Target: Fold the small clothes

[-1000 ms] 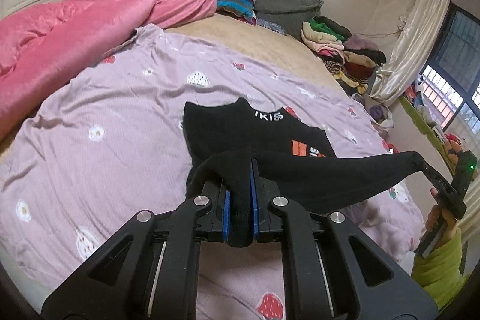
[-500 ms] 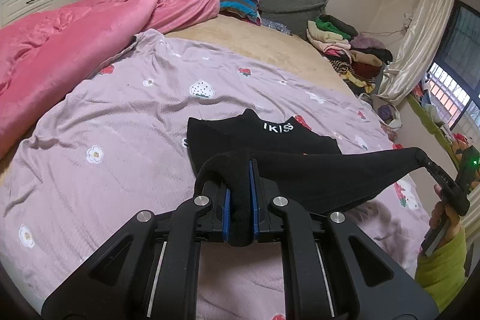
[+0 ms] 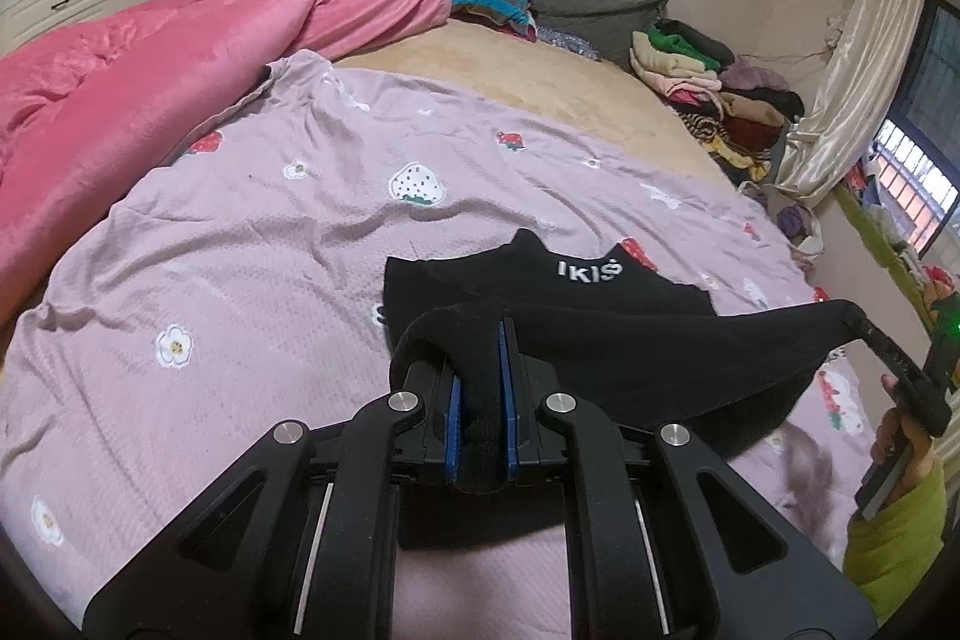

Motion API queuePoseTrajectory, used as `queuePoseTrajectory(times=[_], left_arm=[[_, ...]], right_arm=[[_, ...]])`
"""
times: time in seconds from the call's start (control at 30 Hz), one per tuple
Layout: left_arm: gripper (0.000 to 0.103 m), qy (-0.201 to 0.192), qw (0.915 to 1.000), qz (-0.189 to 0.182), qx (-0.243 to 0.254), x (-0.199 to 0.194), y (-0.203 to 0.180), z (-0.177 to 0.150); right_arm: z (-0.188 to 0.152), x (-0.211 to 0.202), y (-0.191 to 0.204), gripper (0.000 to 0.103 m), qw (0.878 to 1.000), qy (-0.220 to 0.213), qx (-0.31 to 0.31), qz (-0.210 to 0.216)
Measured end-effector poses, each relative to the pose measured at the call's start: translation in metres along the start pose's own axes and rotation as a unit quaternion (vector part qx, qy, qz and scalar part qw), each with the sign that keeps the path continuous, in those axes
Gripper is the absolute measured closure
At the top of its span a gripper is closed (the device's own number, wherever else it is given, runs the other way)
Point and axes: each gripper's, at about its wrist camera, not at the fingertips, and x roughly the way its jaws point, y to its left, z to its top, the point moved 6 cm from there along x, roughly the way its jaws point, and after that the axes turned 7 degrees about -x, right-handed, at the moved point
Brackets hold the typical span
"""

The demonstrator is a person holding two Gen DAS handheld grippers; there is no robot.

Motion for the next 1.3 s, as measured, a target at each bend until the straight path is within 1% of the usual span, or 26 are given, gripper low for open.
queuePoseTrajectory(times=[0.13,0.27,0.47,0.6,0.67,0.7,0.73,0.77,0.8,0.83,0.93,1.03,1.1,1.13,1.17,1.2,1.23,1.3], left_arm=[[0.099,0.009,0.9999,0.007,-0.006,0.019,0.007,0.001],[0.099,0.022,0.9994,0.010,-0.023,0.040,0.020,0.001],[0.099,0.033,0.9989,0.027,-0.018,0.066,0.027,-0.001],[0.097,0.037,0.9987,0.029,-0.021,0.076,0.031,-0.005],[0.091,0.036,0.9987,0.032,-0.017,0.077,0.032,-0.007],[0.089,0.034,0.9987,0.035,-0.014,0.076,0.032,-0.007],[0.083,0.031,0.9988,0.036,-0.012,0.075,0.033,-0.007],[0.072,0.027,0.9988,0.039,-0.011,0.072,0.033,-0.007],[0.067,0.018,0.9988,0.045,-0.005,0.067,0.033,-0.005],[0.064,0.009,0.9987,0.050,0.001,0.063,0.032,-0.003],[0.063,-0.003,0.9987,0.048,0.014,0.051,0.026,0.000],[0.063,-0.002,0.9986,0.041,0.034,0.044,0.016,-0.005],[0.064,0.007,0.9989,0.025,0.038,0.042,0.009,-0.011],[0.069,0.012,0.9989,0.019,0.040,0.042,0.006,-0.015],[0.081,0.018,0.9987,0.016,0.044,0.043,0.002,-0.020],[0.087,0.030,0.9980,0.015,0.055,0.045,-0.002,-0.027],[0.095,0.041,0.9969,0.015,0.065,0.047,-0.006,-0.034],[0.096,0.066,0.9939,0.020,0.087,0.055,-0.010,-0.049]], right_arm=[[-0.001,0.021,-0.001,0.095,1.000,0.014,0.000,-0.004],[-0.004,0.043,-0.001,0.095,0.999,0.029,-0.008,-0.012],[-0.011,0.072,-0.003,0.094,0.998,0.048,-0.012,-0.029],[-0.018,0.087,-0.002,0.094,0.997,0.061,-0.017,-0.041],[-0.021,0.090,0.001,0.088,0.996,0.066,-0.023,-0.049],[-0.022,0.090,0.002,0.082,0.996,0.065,-0.027,-0.054],[-0.023,0.089,0.004,0.077,0.996,0.063,-0.032,-0.055],[-0.023,0.088,0.006,0.070,0.996,0.061,-0.037,-0.056],[-0.024,0.087,0.008,0.067,0.996,0.060,-0.040,-0.059],[-0.024,0.086,0.010,0.064,0.995,0.058,-0.045,-0.060],[-0.028,0.080,0.019,0.064,0.995,0.054,-0.059,-0.056],[-0.033,0.078,0.031,0.064,0.995,0.057,-0.073,-0.043],[-0.036,0.077,0.037,0.064,0.994,0.061,-0.078,-0.034],[-0.038,0.076,0.041,0.065,0.994,0.064,-0.082,-0.028],[-0.041,0.075,0.045,0.068,0.994,0.068,-0.086,-0.021],[-0.043,0.075,0.049,0.080,0.993,0.072,-0.091,-0.016],[-0.047,0.075,0.054,0.087,0.992,0.077,-0.098,-0.009],[-0.052,0.076,0.062,0.089,0.990,0.086,-0.112,-0.001]])
